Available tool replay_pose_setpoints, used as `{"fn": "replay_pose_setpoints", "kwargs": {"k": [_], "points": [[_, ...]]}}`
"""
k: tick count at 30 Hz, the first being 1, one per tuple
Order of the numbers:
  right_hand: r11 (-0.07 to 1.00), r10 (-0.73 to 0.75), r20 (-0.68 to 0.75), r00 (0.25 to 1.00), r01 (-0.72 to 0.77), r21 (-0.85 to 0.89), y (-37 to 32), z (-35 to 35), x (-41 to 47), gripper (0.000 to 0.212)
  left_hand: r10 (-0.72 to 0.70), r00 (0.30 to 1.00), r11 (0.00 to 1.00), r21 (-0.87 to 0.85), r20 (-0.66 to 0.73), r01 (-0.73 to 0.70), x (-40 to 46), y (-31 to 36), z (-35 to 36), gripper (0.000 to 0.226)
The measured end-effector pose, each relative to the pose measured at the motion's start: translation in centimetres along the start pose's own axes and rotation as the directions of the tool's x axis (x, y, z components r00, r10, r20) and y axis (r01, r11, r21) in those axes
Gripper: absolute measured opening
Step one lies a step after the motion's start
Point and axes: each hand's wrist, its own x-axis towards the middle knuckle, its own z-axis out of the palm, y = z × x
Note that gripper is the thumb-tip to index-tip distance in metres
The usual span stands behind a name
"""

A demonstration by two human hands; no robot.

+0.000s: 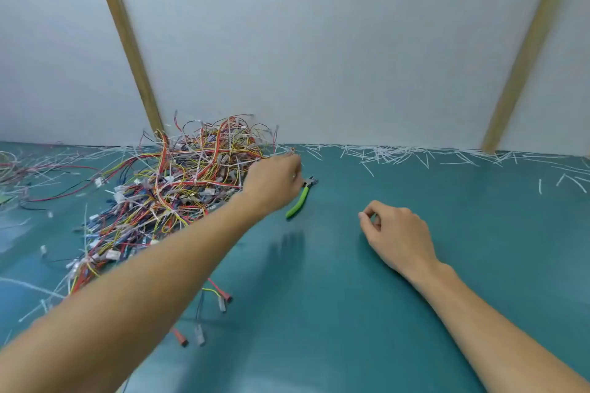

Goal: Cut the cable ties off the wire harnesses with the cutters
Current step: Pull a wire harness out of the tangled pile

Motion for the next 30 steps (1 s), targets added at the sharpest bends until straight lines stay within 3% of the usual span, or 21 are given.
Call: {"fn": "replay_pose_setpoints", "kwargs": {"k": [2, 4, 8, 11, 13, 15, 17, 19, 20, 21, 22, 23, 24, 25, 27, 30], "points": [[1.000, 0.010, -0.011, 1.000, -0.009, 0.020, -0.2, -0.1, 0.3, 0.019, -0.013, 0.996, 0.949, 0.314, 0.084, -0.014, 1.1, -1.7, -1.1, 0.013], [0.999, 0.020, 0.012, 1.000, -0.020, 0.037, -0.4, 0.0, 0.4, 0.020, -0.099, 0.975, 0.875, 0.484, 0.200, -0.010, 1.7, -4.3, -1.7, 0.009], [0.997, 0.014, 0.030, 0.999, -0.016, 0.073, 0.1, 0.2, 0.6, 0.020, -0.180, 0.906, 0.784, 0.612, 0.384, -0.103, 0.8, -7.5, -0.7, 0.009], [0.996, 0.006, 0.027, 1.000, -0.009, 0.090, 0.1, 0.2, 0.8, 0.020, -0.149, 0.923, 0.799, 0.594, 0.354, -0.098, 1.1, -8.8, -0.1, 0.011], [0.995, 0.005, 0.019, 1.000, -0.007, 0.098, 0.1, 0.2, 0.8, 0.020, -0.113, 0.973, 0.870, 0.494, 0.202, -0.002, 1.7, -9.0, -0.5, 0.013], [0.994, 0.006, 0.012, 1.000, -0.007, 0.109, 0.1, 0.2, 0.8, 0.020, -0.121, 0.989, 0.946, 0.292, -0.085, 0.141, 2.6, -9.5, -2.3, 0.010], [0.993, 0.012, 0.003, 1.000, -0.012, 0.120, 0.0, 0.1, 0.9, 0.019, -0.196, 0.907, 0.969, 0.067, -0.373, 0.237, 3.6, -9.7, -4.7, 0.011], [0.991, 0.016, -0.022, 1.000, -0.013, 0.132, -0.1, 0.1, 1.0, 0.018, -0.212, 0.845, 0.970, 0.001, -0.491, 0.244, 3.7, -9.0, -5.9, 0.013], [0.990, 0.020, -0.041, 0.999, -0.014, 0.137, -0.1, 0.1, 1.0, 0.018, -0.116, 0.904, 0.982, 0.086, -0.411, 0.166, 3.7, -8.3, -6.1, 0.017], [0.990, 0.020, -0.061, 0.998, -0.011, 0.143, -0.2, 0.0, 1.0, 0.017, 0.030, 0.977, 0.980, 0.200, -0.211, 0.014, 3.4, -7.4, -5.7, 0.025], [0.989, 0.019, -0.077, 0.997, -0.007, 0.146, -0.4, 0.0, 1.0, 0.017, 0.134, 0.987, 0.949, 0.274, 0.090, -0.154, 2.8, -6.2, -5.1, 0.032], [0.989, 0.016, -0.092, 0.996, -0.003, 0.146, -0.5, 0.0, 1.0, 0.017, 0.155, 0.924, 0.917, 0.297, 0.350, -0.266, 2.1, -5.1, -4.5, 0.032], [0.989, 0.015, -0.105, 0.994, 0.000, 0.145, -0.5, 0.0, 0.9, 0.016, 0.130, 0.860, 0.909, 0.287, 0.494, -0.302, 1.3, -4.3, -4.0, 0.030], [0.990, 0.013, -0.114, 0.993, 0.003, 0.141, -0.5, 0.0, 0.8, 0.016, 0.084, 0.841, 0.920, 0.283, 0.535, -0.272, 0.7, -4.0, -3.6, 0.031], [0.991, 0.015, -0.126, 0.992, 0.002, 0.134, -0.4, 0.0, 0.6, 0.015, 0.033, 0.910, 0.931, 0.319, 0.414, -0.179, -0.1, -4.6, -3.3, 0.040], [0.991, 0.020, -0.143, 0.989, -0.001, 0.131, 0.0, 0.1, 0.6, 0.016, 0.070, 0.997, 0.950, 0.302, 0.022, -0.073, -0.6, -6.8, -4.5, 0.027]]}}
